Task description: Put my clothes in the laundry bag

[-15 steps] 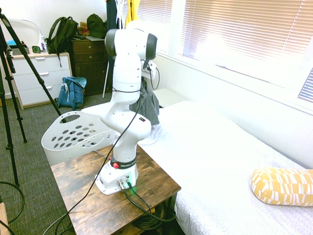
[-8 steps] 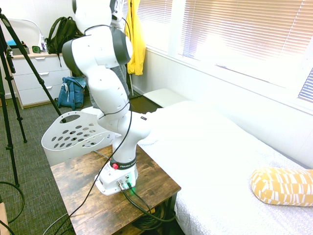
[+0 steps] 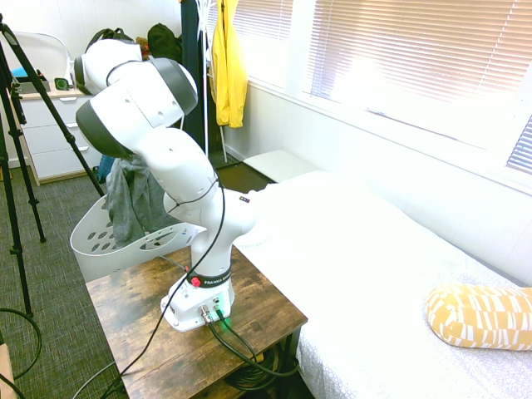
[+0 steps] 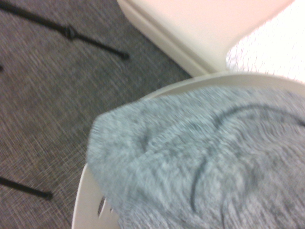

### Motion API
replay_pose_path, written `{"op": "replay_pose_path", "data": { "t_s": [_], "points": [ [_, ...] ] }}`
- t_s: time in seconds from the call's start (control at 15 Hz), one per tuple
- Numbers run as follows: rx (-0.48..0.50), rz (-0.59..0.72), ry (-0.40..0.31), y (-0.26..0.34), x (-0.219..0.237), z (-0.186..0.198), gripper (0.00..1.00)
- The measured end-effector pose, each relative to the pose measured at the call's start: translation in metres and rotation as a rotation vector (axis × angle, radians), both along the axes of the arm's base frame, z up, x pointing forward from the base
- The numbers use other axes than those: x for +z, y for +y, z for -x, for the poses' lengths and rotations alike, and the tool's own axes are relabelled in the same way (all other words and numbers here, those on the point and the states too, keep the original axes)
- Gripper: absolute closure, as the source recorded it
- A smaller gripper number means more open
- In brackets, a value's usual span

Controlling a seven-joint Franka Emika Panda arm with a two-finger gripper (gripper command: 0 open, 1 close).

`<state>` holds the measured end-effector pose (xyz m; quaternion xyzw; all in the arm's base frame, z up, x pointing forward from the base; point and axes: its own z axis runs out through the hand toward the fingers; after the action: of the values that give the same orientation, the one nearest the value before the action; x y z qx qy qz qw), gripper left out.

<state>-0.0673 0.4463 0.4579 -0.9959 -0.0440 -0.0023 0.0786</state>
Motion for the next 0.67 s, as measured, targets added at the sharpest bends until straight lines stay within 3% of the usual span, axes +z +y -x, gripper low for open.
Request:
{"op": "replay_pose_path", "data": {
  "t_s": [0.27, 0.67],
  "points": [
    [0.041, 0.059, -0.034, -0.012, -0.049, 0.032, 0.0],
    [-0.012, 0.061, -0.019, -0.011, -0.068, -0.002, 0.0]
  ]
}}
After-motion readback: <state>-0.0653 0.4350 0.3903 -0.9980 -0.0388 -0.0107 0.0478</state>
